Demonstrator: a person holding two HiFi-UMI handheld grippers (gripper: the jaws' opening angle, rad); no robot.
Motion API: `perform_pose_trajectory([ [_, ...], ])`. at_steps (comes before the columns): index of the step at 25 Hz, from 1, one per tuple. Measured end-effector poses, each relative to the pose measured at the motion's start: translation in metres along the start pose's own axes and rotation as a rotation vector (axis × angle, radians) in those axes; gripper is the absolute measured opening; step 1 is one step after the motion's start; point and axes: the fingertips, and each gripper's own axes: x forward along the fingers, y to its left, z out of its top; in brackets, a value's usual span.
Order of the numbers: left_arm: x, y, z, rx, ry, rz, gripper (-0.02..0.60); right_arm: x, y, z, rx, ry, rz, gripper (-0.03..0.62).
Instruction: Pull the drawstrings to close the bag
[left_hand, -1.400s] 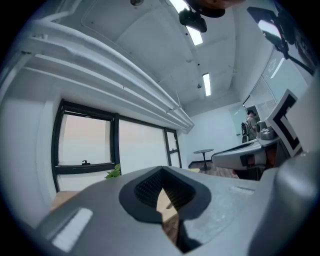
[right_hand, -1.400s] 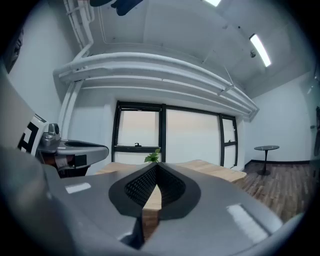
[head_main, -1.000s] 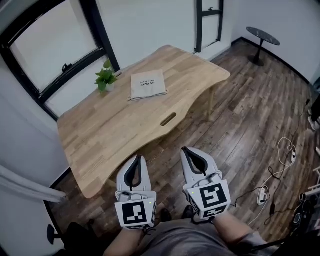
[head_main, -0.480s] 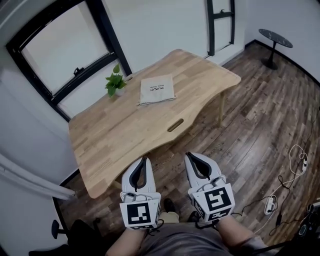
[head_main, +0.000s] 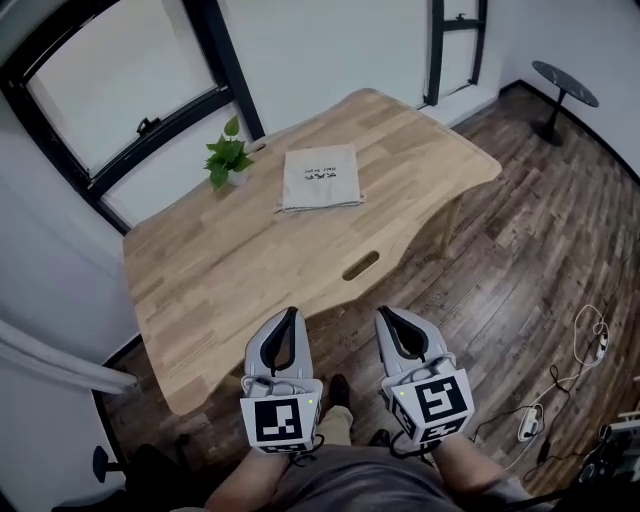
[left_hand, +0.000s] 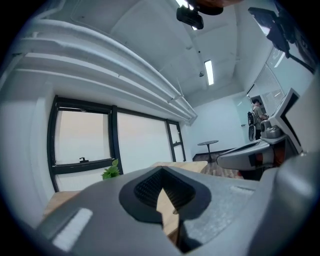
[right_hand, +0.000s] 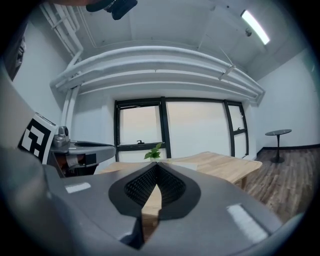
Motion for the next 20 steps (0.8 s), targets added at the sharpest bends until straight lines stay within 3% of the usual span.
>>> perform_pose_trajectory([
  [8,0.077,0.043,-0.012,0.002,0.016,-0.061,0.003,0.087,-0.019,0.01,-0.002,0.043,-0.028,0.029],
  [20,0.13,0.094,-0.02,-0.014,-0.006,-0.114,0.003,0.165,-0.016,0.041,-0.049,0.015,-0.06,0.029],
])
